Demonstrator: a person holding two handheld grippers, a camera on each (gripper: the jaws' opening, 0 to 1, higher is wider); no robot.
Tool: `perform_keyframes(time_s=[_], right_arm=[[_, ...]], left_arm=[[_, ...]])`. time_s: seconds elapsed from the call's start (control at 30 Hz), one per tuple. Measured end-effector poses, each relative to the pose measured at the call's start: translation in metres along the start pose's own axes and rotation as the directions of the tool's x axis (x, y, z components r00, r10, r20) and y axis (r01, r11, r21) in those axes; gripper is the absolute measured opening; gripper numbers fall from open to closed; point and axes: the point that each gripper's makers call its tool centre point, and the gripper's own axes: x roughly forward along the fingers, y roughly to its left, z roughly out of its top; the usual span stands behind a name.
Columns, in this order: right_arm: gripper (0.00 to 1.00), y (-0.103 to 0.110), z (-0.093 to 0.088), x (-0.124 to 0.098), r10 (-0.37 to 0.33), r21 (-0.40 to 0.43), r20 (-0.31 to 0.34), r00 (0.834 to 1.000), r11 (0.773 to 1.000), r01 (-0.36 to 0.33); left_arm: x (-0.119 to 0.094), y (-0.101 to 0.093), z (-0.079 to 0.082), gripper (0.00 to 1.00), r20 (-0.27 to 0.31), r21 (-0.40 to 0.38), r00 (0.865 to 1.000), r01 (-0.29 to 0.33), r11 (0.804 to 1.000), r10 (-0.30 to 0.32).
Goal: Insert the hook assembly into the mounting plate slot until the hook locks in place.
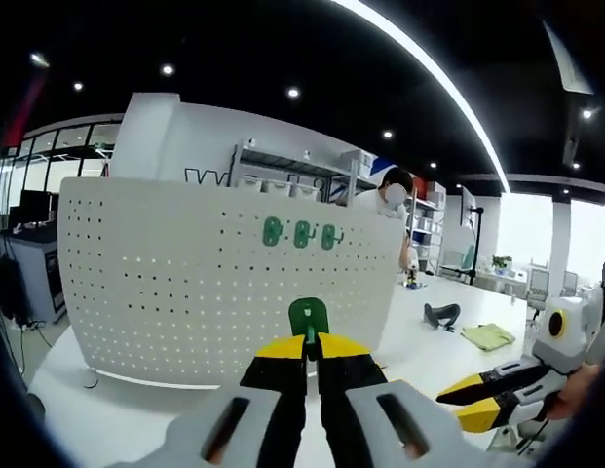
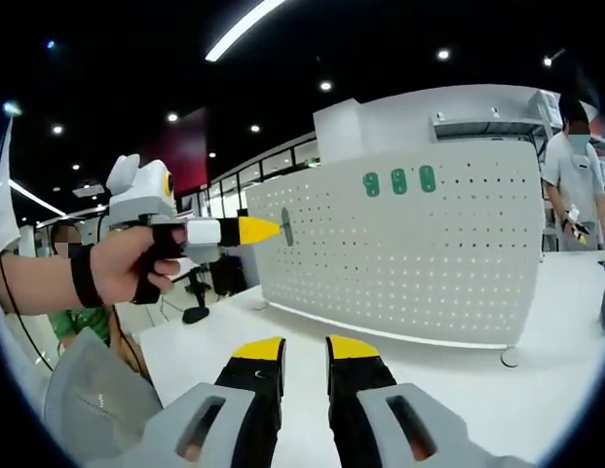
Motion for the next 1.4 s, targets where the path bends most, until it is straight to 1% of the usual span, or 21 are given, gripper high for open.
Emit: perform_keyframes(time_s=[0.07,0.2,0.23,0.37,0.47,0.57,0.67,0.73,1.0,1.23,1.3,1.4], right_arm=[[0.16,0.001,0.000,-0.001,0.004,-0.012,0.005,1.000,1.000,-0.004],[0.23,0.002,0.001,-0.002,0.005,-0.014,0.009,1.000,1.000,-0.005],[0.24,0.001,0.000,-0.003,-0.003,-0.027,0.005,1.000,1.000,0.003],[0.28,-0.004,-0.002,-0.008,-0.020,-0.035,0.003,1.000,0.999,0.020],[0.31,-0.006,-0.005,-0.013,-0.029,-0.031,0.002,1.000,0.999,0.029],[0.35,-0.009,-0.008,-0.017,-0.040,-0.023,-0.002,0.999,0.999,0.040],[0.35,-0.010,-0.011,-0.020,-0.038,-0.018,-0.008,0.999,0.999,0.038],[0.35,-0.011,-0.013,-0.021,-0.041,-0.014,-0.012,0.999,0.999,0.041],[0.35,-0.010,-0.020,-0.024,-0.033,0.000,-0.021,0.999,0.999,0.033],[0.38,-0.014,-0.018,-0.027,-0.033,0.021,-0.005,0.999,0.999,0.033],[0.40,-0.015,-0.018,-0.028,-0.038,0.024,-0.005,0.999,0.999,0.039],[0.41,-0.016,-0.019,-0.029,-0.037,0.037,-0.003,0.999,0.999,0.037]], left_arm=[[0.003,0.003,0.002,0.02,0.001,0.003,1.000,-0.010,1.000,0.010],[0.006,0.009,0.006,0.02,0.014,0.018,0.999,-0.035,0.999,0.034],[0.006,0.010,0.008,0.02,0.020,0.020,0.999,-0.040,0.999,0.040],[0.010,0.012,0.012,0.02,0.027,0.044,0.998,-0.052,0.998,0.051],[0.014,0.014,0.015,0.02,0.030,0.047,0.998,-0.057,0.997,0.056],[0.016,0.016,0.018,0.02,0.034,0.077,0.997,-0.075,0.994,0.073],[0.017,0.017,0.020,0.02,0.039,0.086,0.996,-0.085,0.993,0.082],[0.020,0.018,0.021,0.02,0.032,0.106,0.995,-0.092,0.990,0.089],[0.028,0.024,0.023,0.02,0.033,0.127,0.993,-0.120,0.985,0.117],[0.039,0.030,0.026,0.02,0.038,0.129,0.990,-0.138,0.982,0.135],[0.043,0.030,0.030,0.02,0.053,0.127,0.990,-0.135,0.983,0.129],[0.048,0.033,0.033,0.02,0.048,0.140,0.989,-0.142,0.980,0.137]])
